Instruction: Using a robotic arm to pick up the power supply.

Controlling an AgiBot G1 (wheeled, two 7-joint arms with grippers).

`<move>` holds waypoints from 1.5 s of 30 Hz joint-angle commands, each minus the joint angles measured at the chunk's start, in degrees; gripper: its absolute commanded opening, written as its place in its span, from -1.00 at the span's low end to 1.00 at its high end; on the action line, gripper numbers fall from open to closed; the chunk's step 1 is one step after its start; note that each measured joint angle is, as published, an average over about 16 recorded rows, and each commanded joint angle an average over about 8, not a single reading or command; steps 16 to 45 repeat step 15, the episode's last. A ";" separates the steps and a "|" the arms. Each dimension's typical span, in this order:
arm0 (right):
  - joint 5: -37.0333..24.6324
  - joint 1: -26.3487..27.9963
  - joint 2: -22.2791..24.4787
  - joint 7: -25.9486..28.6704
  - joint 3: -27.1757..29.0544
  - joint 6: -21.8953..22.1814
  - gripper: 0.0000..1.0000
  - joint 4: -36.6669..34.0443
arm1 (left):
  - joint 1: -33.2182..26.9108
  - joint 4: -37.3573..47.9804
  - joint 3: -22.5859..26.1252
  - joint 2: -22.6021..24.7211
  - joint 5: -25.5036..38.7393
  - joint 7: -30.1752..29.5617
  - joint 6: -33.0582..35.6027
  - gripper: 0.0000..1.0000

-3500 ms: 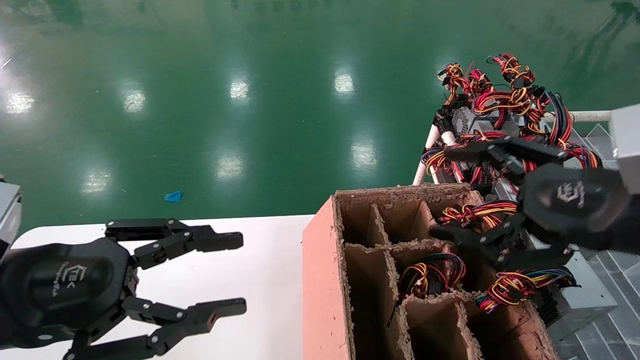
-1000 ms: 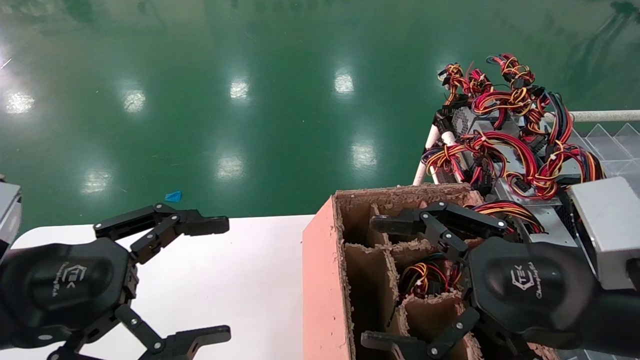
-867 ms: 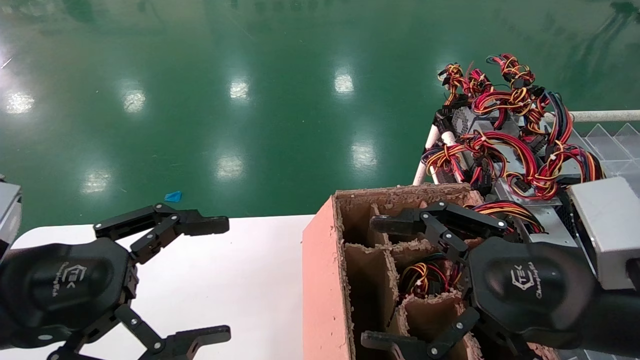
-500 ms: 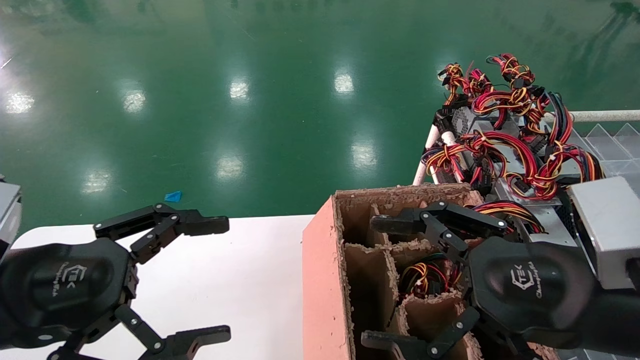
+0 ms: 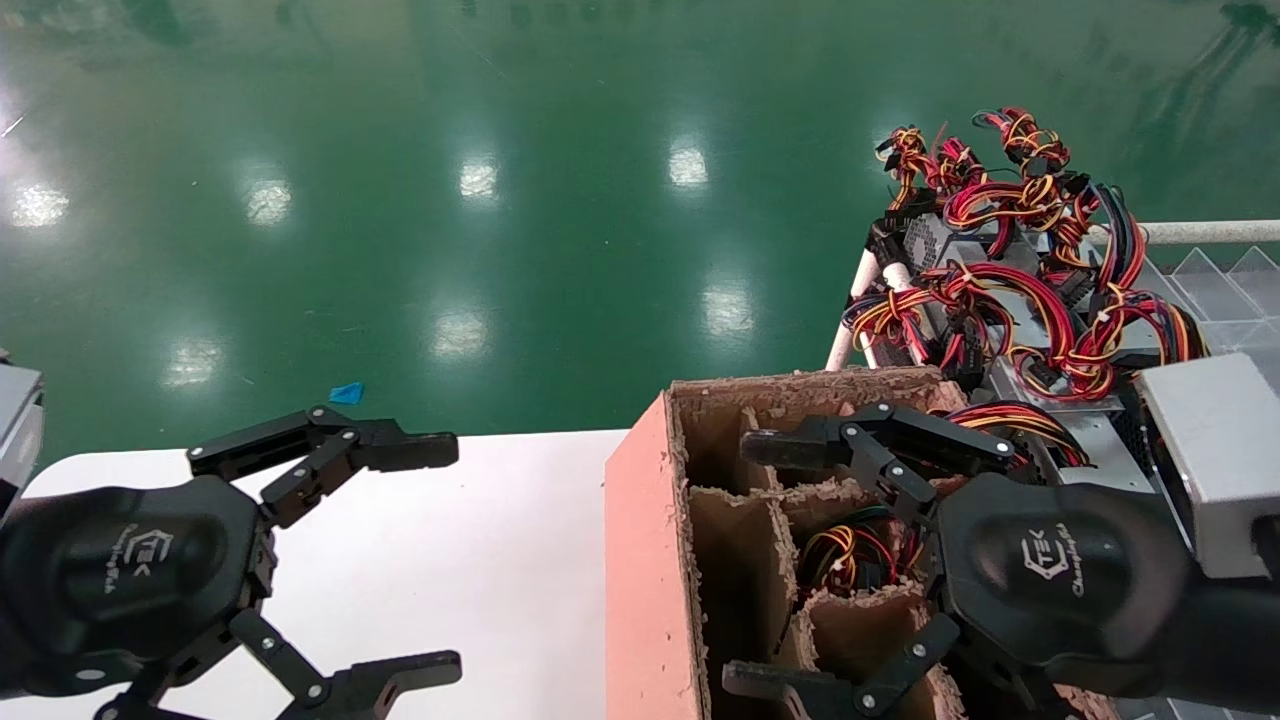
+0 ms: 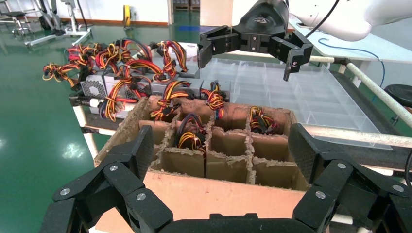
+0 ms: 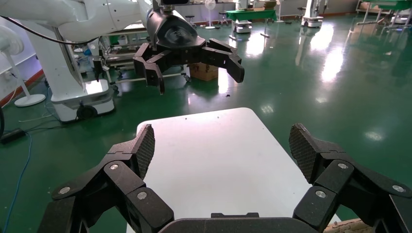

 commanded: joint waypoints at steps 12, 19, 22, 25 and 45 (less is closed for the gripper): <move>0.00 0.00 0.00 0.00 0.00 0.00 1.00 0.00 | 0.00 0.00 0.00 0.00 0.00 0.00 0.00 1.00; 0.00 0.00 0.00 0.00 0.00 0.00 1.00 0.00 | 0.00 0.00 0.00 0.00 0.00 0.00 0.00 1.00; 0.00 0.00 0.00 0.00 0.00 0.00 1.00 0.00 | 0.00 0.00 0.00 0.00 0.00 0.00 0.00 1.00; 0.00 0.00 0.00 0.00 0.00 0.00 1.00 0.00 | 0.00 0.00 0.00 0.00 0.00 0.00 0.00 1.00; 0.00 0.00 0.00 0.00 0.00 0.00 1.00 0.00 | 0.00 0.00 0.00 0.00 0.00 0.00 0.00 1.00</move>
